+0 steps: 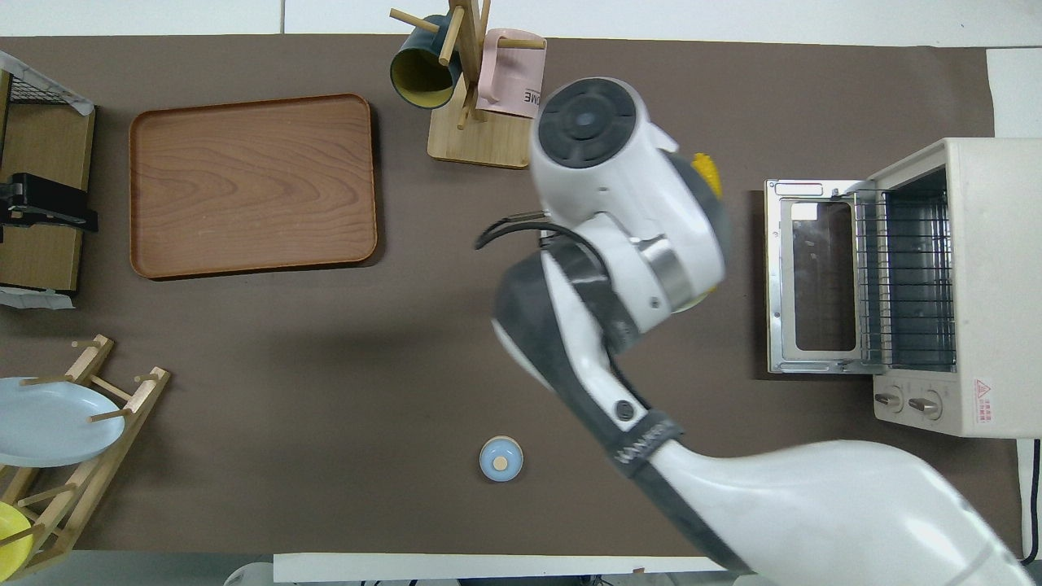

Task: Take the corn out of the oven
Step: 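Pull the plate with corn out and lower it onto the table, then release the plate with the right gripper while the left gripper reaches the corn, then grasp and lift the corn with the left gripper while the right gripper nears the oven, then lower the yellow corn onto the wooden tray with the left gripper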

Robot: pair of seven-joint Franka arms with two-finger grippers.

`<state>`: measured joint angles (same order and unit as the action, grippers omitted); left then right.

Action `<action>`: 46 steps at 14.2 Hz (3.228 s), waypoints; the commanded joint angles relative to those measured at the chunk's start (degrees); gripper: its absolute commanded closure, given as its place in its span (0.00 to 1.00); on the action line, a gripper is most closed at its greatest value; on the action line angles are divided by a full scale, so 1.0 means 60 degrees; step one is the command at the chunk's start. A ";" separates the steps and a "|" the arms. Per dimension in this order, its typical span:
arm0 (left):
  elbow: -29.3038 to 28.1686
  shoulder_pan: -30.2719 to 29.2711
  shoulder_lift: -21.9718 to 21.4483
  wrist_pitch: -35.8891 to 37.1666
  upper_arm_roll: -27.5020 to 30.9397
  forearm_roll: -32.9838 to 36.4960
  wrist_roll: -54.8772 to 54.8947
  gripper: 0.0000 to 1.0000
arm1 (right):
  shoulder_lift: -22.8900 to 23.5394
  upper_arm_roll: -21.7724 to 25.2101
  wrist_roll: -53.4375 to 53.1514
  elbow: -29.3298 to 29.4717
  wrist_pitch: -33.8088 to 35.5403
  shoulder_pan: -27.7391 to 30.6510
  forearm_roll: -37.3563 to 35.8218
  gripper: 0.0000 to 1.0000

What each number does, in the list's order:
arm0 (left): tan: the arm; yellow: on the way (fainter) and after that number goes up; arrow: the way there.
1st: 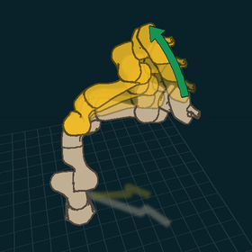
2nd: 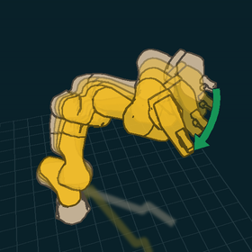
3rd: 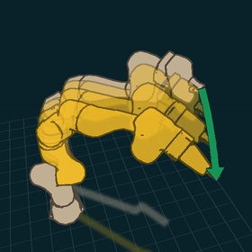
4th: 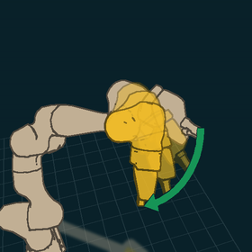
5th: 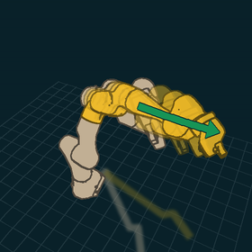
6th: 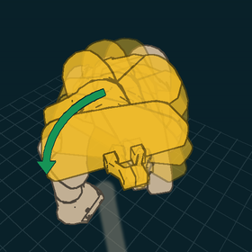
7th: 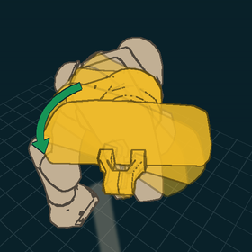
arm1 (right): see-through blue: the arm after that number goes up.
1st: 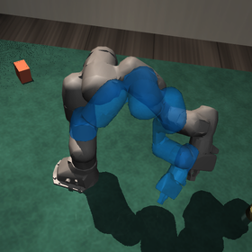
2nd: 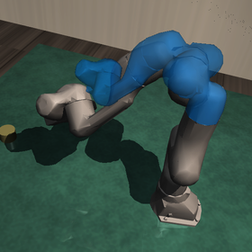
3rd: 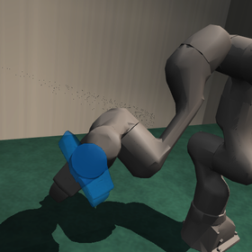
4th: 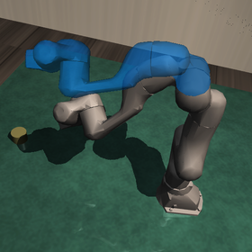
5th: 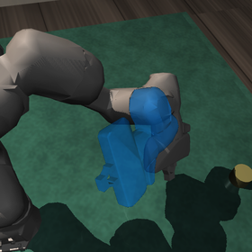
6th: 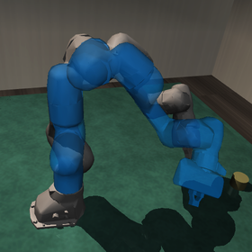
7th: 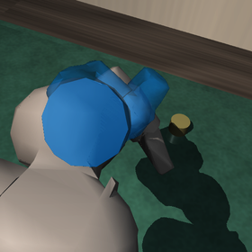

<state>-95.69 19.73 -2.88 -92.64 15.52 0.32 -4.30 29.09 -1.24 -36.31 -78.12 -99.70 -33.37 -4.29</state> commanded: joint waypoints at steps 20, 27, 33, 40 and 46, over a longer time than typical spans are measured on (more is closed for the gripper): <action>-0.3653 0.3930 0.0694 -0.6248 -0.0522 -0.0200 -0.6175 0.00 | -0.3967 -0.0291 0.4909 -0.2884 0.0854 0.5018 0.1111 0.61; -0.3184 0.5472 0.3598 -0.8683 -0.0624 -0.0450 -0.7223 0.00 | -0.3751 -0.0379 0.3902 -0.6081 -0.2484 0.4771 0.0205 1.00; -0.2571 0.5312 0.3747 -0.7856 -0.0624 -0.0508 -0.6887 1.00 | -0.2784 -0.0379 0.2597 -0.6682 -0.3788 0.4390 -0.1249 1.00; -0.1631 0.1099 0.3804 -0.6841 -0.0653 -0.0523 -0.2089 1.00 | -0.2548 -0.0379 0.2478 -0.6960 -0.4185 0.4419 -0.3080 1.00; -0.0150 0.0183 0.5124 -0.6708 -0.0566 -0.0508 -0.0776 0.00 | -0.3174 -0.0307 0.4242 -0.5877 -0.2138 0.4492 -0.4105 1.00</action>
<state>-99.52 19.92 26.40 -134.95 12.21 -2.01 -9.19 13.58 -4.17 -18.10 -115.55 -116.69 -8.66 -25.87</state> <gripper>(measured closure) 0.405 0.991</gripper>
